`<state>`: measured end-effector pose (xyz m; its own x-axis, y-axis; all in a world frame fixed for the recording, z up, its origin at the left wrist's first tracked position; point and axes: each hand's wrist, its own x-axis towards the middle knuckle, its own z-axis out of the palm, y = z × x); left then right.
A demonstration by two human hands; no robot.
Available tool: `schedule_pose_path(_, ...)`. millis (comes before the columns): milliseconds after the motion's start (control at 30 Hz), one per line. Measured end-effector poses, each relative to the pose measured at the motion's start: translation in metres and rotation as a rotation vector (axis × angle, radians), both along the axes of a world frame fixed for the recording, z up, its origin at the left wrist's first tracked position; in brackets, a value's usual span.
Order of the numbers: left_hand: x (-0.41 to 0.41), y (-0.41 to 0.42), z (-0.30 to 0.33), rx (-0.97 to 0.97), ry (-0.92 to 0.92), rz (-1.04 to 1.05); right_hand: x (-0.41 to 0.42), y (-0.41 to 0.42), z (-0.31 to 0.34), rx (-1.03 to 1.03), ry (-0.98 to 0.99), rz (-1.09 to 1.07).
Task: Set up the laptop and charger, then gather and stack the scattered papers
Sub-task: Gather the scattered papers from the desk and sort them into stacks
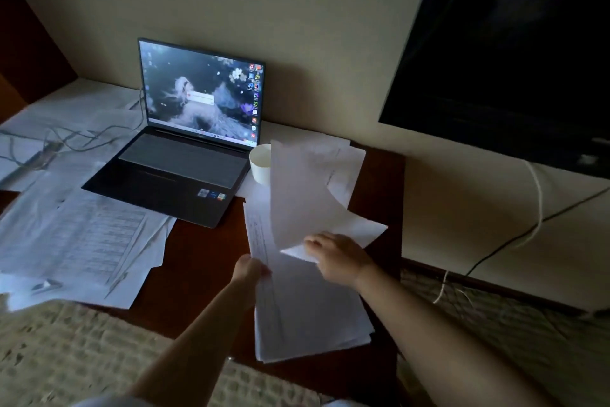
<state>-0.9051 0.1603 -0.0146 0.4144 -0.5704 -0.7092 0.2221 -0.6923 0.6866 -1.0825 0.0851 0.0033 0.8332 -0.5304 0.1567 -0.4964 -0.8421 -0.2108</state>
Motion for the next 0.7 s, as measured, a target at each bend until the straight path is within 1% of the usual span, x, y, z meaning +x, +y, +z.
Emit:
schedule_pose_path(67, -0.005, 0.009, 0.003, -0.061, 0.034, 0.021, 0.001, 0.027, -0.003, 0.103, 0.11, 0.007)
schedule_pose_path(167, -0.009, 0.026, 0.003, -0.132, 0.142, 0.06, -0.002, 0.063, -0.014, 0.207, 0.209, -0.156)
schedule_pose_path(233, -0.008, 0.037, 0.002, -0.166, 0.193, 0.035, -0.005, 0.079, -0.017, 0.31, 0.102, -0.363)
schedule_pose_path(300, -0.007, 0.044, -0.003, -0.168, 0.2, 0.008, -0.006, 0.087, -0.012, 0.358, -0.038, -0.54)
schedule_pose_path(333, -0.007, 0.046, -0.004, -0.161, 0.201, 0.024, -0.007, 0.089, -0.01, 0.367, -0.049, -0.554)
schedule_pose_path(400, -0.008, 0.05, -0.005, -0.158, 0.206, 0.066, -0.005, 0.095, -0.008, 0.404, 0.037, -0.466)
schedule_pose_path(467, -0.007, 0.052, -0.006, -0.168, 0.238, 0.079, -0.001, 0.105, -0.01, 0.497, 0.103, -0.392)
schedule_pose_path(533, -0.003, 0.051, -0.008, -0.161, 0.258, 0.047, 0.004, 0.11, -0.015, 0.617, 0.163, -0.372)
schedule_pose_path(600, 0.0, 0.046, -0.015, -0.131, 0.205, 0.004, 0.01, 0.109, -0.022, 0.772, 0.201, -0.377)
schedule_pose_path(633, -0.001, 0.044, -0.016, -0.116, 0.151, -0.024, 0.012, 0.108, -0.024, 0.878, 0.191, -0.418)
schedule_pose_path(667, -0.001, 0.042, -0.018, -0.1, 0.093, -0.043, 0.014, 0.106, -0.023, 1.018, 0.154, -0.482)
schedule_pose_path(700, -0.002, 0.04, -0.018, -0.085, 0.052, -0.051, 0.016, 0.103, -0.022, 1.131, 0.067, -0.556)
